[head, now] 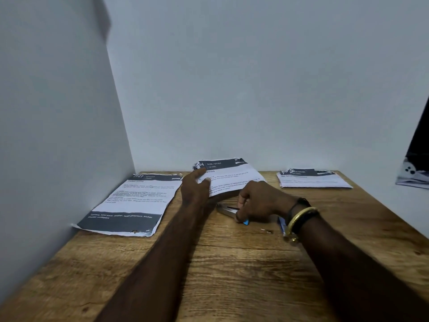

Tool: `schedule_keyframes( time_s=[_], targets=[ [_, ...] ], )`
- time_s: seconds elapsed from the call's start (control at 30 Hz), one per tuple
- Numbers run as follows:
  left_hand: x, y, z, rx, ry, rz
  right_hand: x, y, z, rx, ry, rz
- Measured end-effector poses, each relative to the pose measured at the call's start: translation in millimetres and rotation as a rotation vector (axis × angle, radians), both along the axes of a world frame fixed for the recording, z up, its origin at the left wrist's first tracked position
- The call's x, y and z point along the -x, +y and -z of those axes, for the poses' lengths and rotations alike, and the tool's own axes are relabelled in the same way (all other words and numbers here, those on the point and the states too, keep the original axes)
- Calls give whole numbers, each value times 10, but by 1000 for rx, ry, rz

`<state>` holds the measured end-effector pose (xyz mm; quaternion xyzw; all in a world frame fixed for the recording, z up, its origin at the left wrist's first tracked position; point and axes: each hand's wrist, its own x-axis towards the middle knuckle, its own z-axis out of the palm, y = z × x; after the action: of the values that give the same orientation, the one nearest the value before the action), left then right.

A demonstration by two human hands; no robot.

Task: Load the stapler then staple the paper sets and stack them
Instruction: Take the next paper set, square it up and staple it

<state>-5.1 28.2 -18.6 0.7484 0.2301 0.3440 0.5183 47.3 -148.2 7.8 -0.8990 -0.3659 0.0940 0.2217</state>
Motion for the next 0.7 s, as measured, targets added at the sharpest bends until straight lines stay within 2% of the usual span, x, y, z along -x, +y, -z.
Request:
schedule_keyframes(
  time_s=[0.1, 0.17, 0.3, 0.33, 0.4, 0.47, 0.5, 0.7],
  targets=[
    [-7, -2, 5, 29, -11, -5, 0, -20, 5, -23, 29, 9],
    [-10, -3, 0, 56, -18, -11, -18, -33, 3, -130, 16, 37],
    [-16, 4, -10, 127, -32, -8, -128, -22, 48, -394, -197, 322],
    [-19, 7, -6, 130, -34, -5, -150, -21, 77, -428, -194, 385],
    [-21, 3, -3, 143, -34, 4, -179, -16, 145, -534, -21, 427],
    [-38, -22, 0, 192, -43, 42, -191, -24, 195, -722, 217, 403],
    [-41, -49, 2, 218, -51, 62, -204, -34, 201, -796, 274, 395],
    [-127, -320, -12, 467, -178, 192, -249, -249, 114, -962, 253, 469]
  ],
)
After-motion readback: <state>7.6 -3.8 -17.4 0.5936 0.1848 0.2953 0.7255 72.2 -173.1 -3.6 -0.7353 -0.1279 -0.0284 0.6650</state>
